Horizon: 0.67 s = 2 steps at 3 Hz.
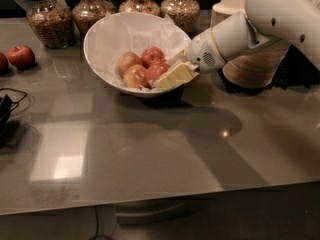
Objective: Pick apple from white bowl
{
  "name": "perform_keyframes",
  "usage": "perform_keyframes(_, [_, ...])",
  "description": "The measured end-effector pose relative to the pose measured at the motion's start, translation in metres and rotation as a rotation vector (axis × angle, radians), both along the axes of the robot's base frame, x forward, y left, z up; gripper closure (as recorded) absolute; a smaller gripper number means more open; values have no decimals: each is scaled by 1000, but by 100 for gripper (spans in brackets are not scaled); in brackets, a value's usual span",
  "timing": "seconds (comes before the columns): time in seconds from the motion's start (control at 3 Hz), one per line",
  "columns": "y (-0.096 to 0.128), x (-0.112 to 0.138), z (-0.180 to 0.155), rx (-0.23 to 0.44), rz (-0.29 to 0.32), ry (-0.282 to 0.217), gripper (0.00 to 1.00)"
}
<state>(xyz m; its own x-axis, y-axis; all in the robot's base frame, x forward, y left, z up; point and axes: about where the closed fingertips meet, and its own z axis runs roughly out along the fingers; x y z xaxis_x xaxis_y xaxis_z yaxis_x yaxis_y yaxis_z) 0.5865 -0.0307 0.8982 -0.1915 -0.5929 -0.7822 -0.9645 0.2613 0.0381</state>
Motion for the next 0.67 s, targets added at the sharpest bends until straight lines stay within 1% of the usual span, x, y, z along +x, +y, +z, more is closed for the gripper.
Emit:
perform_keyframes(0.33, [3,-3,17,48,23,-15,100])
perform_keyframes(0.67, [6,-8,44,117,49,-48,100])
